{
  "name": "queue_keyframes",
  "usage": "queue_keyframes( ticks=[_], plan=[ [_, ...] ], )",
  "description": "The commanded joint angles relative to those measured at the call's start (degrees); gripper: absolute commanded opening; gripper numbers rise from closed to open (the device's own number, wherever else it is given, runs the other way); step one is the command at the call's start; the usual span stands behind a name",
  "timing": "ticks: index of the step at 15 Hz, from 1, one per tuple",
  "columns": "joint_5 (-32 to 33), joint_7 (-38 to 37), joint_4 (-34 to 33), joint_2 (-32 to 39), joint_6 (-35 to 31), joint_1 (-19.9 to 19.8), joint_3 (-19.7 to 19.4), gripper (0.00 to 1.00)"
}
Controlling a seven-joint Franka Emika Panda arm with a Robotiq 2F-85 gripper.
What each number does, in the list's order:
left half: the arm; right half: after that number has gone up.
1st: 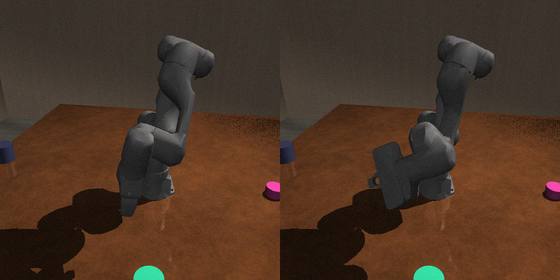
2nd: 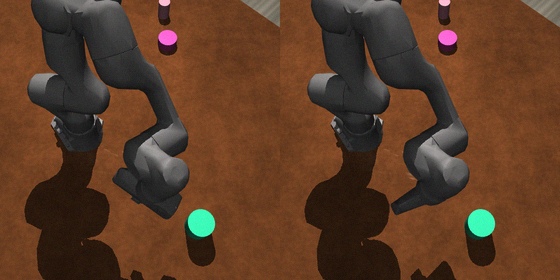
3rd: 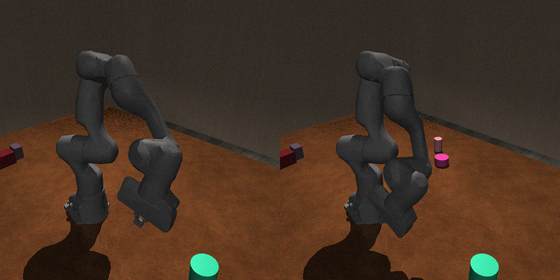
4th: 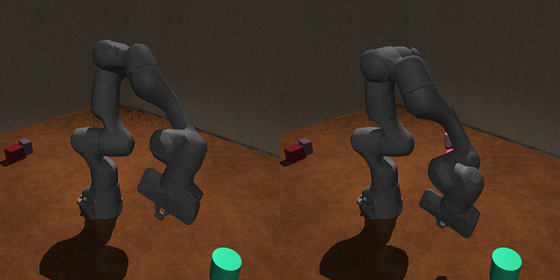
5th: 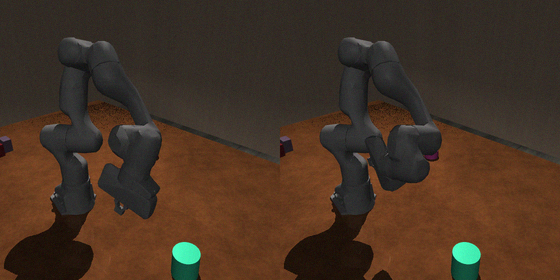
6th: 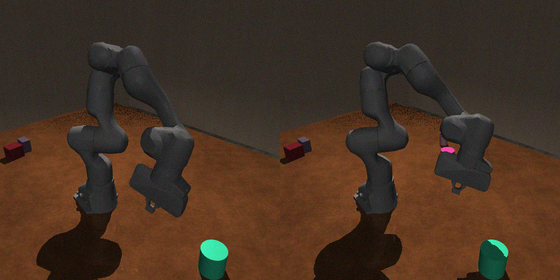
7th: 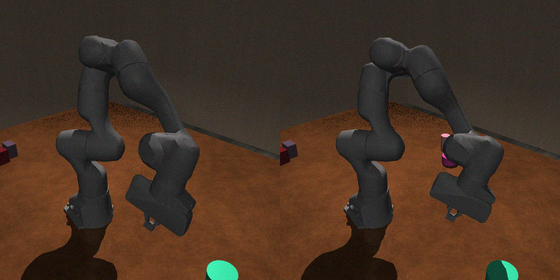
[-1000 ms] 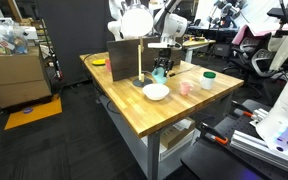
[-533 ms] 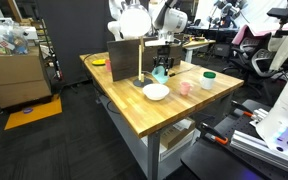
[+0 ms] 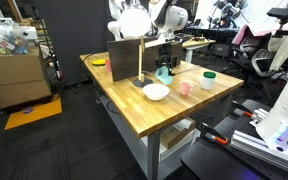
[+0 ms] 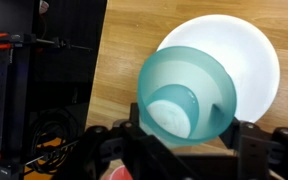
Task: Pick up the blue cup and pour the water in the white bowl
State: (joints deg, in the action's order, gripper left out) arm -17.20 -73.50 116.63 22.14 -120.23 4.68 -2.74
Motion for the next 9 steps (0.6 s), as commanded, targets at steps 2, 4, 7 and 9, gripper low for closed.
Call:
queue_keyframes(
  ticks=[2,4,7,9],
  plan=[
    [1.06,-3.2,2.07,-0.71,0.49,0.02,-0.24,0.48],
    [2.71,-5.35,1.66,-0.35,1.55,0.31,-0.77,0.48],
    [8.88,-10.36,0.32,-0.07,5.68,0.88,-1.93,0.48],
    [11.37,-11.28,-1.03,0.38,8.11,0.44,-1.84,0.48]
  ],
)
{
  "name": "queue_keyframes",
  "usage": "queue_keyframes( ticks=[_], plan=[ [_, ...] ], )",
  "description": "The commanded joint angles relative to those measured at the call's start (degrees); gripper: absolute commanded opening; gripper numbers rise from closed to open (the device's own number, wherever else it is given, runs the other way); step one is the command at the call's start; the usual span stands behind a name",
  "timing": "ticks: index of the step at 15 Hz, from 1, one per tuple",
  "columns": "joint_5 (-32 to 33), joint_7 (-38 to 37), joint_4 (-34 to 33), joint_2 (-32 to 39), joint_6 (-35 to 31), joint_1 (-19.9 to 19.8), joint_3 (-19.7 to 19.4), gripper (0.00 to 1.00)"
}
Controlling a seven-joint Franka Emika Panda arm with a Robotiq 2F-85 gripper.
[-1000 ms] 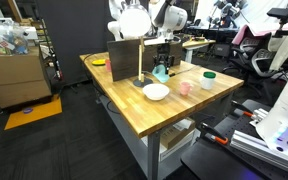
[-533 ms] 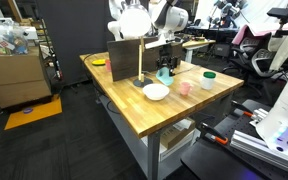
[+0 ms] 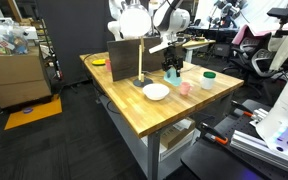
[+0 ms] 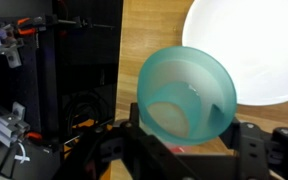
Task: Pick up the blue cup and pour the water in the white bowl
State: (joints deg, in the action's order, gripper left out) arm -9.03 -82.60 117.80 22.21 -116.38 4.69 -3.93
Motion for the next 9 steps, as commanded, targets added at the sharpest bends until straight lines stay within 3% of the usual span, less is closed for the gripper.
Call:
queue_keyframes(
  ticks=[1,9],
  plan=[
    [3.62,-1.95,-2.87,0.54,4.75,0.18,-0.46,0.48],
    [4.55,-0.26,-13.0,6.09,12.17,-0.18,0.24,0.48]
  ],
)
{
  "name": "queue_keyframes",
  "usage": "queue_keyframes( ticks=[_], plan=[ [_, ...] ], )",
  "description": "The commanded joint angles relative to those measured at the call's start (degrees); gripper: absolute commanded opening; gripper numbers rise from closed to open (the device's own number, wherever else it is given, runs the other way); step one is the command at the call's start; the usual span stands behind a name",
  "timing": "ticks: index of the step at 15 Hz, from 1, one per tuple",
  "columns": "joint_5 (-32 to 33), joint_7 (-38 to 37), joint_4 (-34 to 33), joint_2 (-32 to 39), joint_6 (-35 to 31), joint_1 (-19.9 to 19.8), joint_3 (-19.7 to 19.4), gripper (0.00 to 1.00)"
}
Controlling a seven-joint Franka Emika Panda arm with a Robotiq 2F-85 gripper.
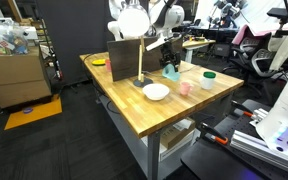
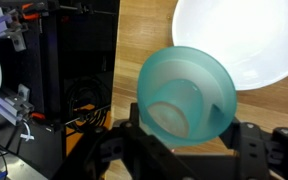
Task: Pick up the blue cup and pour the water in the white bowl
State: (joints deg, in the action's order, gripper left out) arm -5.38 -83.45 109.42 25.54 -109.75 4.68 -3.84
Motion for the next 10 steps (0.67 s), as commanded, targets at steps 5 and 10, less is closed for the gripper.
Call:
queue_keyframes(
  ticks=[5,10],
  plan=[
    [1.71,0.23,-11.28,7.29,14.92,0.19,-0.03,0.48],
    [1.86,-0.12,-16.13,10.34,20.73,0.44,-0.23,0.48]
  ],
)
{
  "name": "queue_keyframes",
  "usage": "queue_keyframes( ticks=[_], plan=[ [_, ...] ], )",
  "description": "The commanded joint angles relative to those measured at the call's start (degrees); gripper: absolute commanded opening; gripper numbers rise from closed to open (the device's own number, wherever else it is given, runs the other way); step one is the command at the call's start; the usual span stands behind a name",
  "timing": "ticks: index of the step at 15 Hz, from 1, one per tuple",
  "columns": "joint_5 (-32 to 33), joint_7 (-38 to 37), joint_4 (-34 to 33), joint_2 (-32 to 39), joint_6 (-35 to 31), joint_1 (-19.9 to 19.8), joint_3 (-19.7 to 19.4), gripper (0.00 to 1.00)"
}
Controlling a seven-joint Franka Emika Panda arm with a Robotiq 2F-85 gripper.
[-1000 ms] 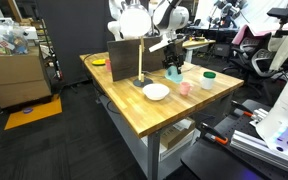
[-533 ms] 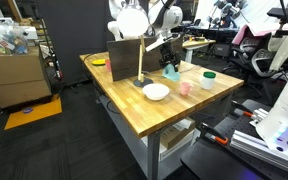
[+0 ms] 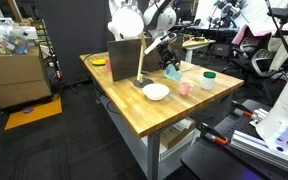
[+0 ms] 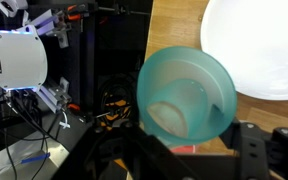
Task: Pick up the blue cup and pour the water in the white bowl
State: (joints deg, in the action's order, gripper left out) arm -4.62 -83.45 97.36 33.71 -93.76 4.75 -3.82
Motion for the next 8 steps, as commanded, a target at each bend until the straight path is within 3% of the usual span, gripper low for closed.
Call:
queue_keyframes(
  ticks=[1,8],
  plan=[
    [1.09,-0.29,-4.69,2.53,5.52,0.42,-0.3,0.48],
    [0.9,-1.2,-8.61,4.64,9.21,0.61,-0.52,0.48]
  ],
)
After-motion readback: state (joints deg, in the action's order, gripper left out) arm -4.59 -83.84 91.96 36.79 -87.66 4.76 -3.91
